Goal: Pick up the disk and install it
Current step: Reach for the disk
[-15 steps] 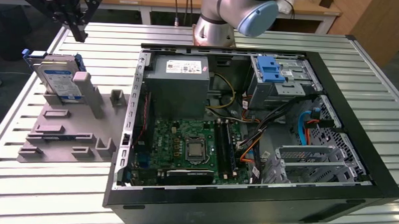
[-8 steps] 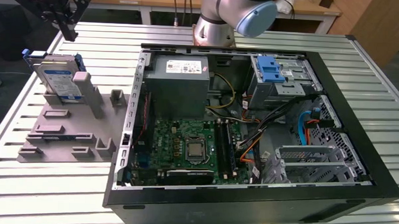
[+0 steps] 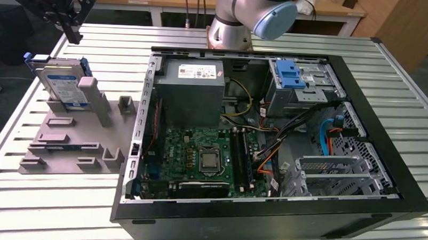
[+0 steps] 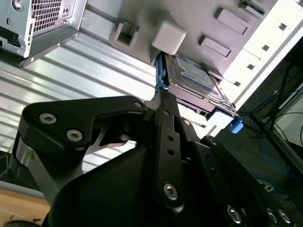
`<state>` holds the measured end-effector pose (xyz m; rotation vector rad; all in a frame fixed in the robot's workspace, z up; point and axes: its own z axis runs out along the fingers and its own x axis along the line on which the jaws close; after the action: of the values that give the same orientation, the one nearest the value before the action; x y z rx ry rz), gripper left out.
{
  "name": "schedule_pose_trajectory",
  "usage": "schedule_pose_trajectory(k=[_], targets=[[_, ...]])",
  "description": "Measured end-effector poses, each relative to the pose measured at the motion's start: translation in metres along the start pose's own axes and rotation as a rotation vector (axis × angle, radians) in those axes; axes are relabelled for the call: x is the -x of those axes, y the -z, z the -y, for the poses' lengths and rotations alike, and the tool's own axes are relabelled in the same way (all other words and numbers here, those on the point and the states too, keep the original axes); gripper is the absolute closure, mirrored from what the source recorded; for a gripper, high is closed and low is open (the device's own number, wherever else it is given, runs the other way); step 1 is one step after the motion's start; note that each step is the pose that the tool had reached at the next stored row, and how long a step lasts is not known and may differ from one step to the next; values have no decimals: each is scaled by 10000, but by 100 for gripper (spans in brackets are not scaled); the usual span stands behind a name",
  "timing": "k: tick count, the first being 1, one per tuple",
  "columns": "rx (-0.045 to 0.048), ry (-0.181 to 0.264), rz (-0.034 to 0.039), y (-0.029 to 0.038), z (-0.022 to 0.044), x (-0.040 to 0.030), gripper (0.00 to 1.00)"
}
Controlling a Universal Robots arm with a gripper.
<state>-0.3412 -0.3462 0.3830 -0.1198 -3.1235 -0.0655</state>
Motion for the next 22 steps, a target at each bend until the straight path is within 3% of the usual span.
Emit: schedule_pose_trajectory(k=[8,22], targets=[[0,0,0,-1,3,-57,89],[0,-1,0,-8,-3,-299,89]])
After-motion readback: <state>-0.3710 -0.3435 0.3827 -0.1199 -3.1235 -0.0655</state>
